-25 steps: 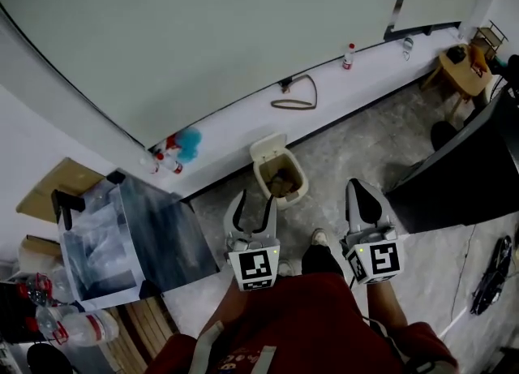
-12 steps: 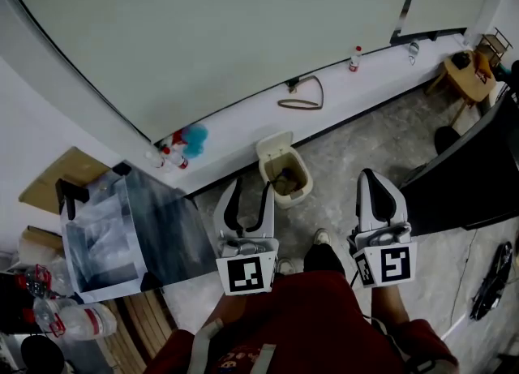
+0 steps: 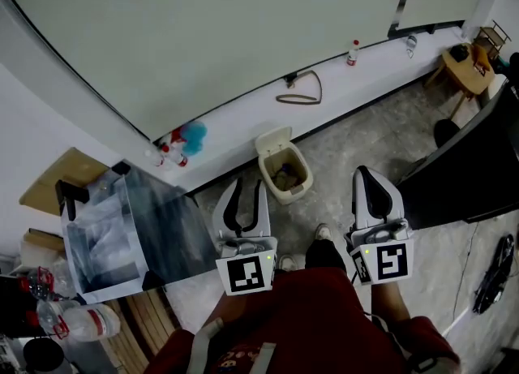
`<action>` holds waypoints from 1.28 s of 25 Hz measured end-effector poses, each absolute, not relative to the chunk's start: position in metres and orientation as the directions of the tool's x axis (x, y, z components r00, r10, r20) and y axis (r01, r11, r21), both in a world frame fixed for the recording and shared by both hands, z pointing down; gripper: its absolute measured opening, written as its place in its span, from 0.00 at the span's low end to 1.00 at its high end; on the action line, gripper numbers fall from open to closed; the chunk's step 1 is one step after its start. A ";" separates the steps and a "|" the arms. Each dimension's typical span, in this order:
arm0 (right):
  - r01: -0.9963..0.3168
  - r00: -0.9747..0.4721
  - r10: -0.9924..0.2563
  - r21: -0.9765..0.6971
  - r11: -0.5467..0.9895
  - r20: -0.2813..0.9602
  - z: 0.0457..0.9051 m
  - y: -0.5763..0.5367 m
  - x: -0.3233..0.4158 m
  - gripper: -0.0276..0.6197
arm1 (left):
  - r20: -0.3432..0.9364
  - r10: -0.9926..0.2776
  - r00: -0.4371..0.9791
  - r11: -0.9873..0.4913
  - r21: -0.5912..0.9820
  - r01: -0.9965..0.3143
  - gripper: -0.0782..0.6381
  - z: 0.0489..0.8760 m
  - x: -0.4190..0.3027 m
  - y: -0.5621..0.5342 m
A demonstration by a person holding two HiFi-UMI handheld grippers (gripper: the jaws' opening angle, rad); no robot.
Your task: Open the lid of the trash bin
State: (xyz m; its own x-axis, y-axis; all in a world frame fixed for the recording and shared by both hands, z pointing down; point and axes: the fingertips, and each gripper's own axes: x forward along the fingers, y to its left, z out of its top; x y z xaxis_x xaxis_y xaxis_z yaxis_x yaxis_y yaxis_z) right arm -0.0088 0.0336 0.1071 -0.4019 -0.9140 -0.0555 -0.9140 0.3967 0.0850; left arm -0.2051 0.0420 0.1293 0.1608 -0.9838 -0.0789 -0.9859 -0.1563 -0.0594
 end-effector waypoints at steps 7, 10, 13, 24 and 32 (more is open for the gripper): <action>-0.910 -0.409 -0.908 0.112 0.399 -0.090 0.102 0.033 -0.011 0.04 | -0.076 -0.982 0.173 -0.166 -0.088 -0.982 0.19 0.130 -0.210 0.041; -0.913 -0.405 -0.910 0.098 0.396 -0.092 0.099 0.032 -0.013 0.04 | -0.078 -0.984 0.163 -0.155 -0.097 -0.983 0.12 0.128 -0.217 0.037; -0.917 -0.396 -0.913 0.086 0.389 -0.094 0.099 0.032 -0.013 0.04 | -0.077 -0.984 0.161 -0.154 -0.088 -0.984 0.12 0.129 -0.218 0.036; -0.910 -0.406 -0.911 0.127 0.395 -0.071 0.104 0.032 -0.016 0.04 | -0.072 -0.983 0.168 -0.162 -0.084 -0.983 0.12 0.131 -0.217 0.035; -0.909 -0.401 -0.915 0.143 0.391 -0.046 0.113 0.031 -0.013 0.04 | -0.077 -0.982 0.171 -0.167 -0.066 -0.984 0.12 0.133 -0.221 0.038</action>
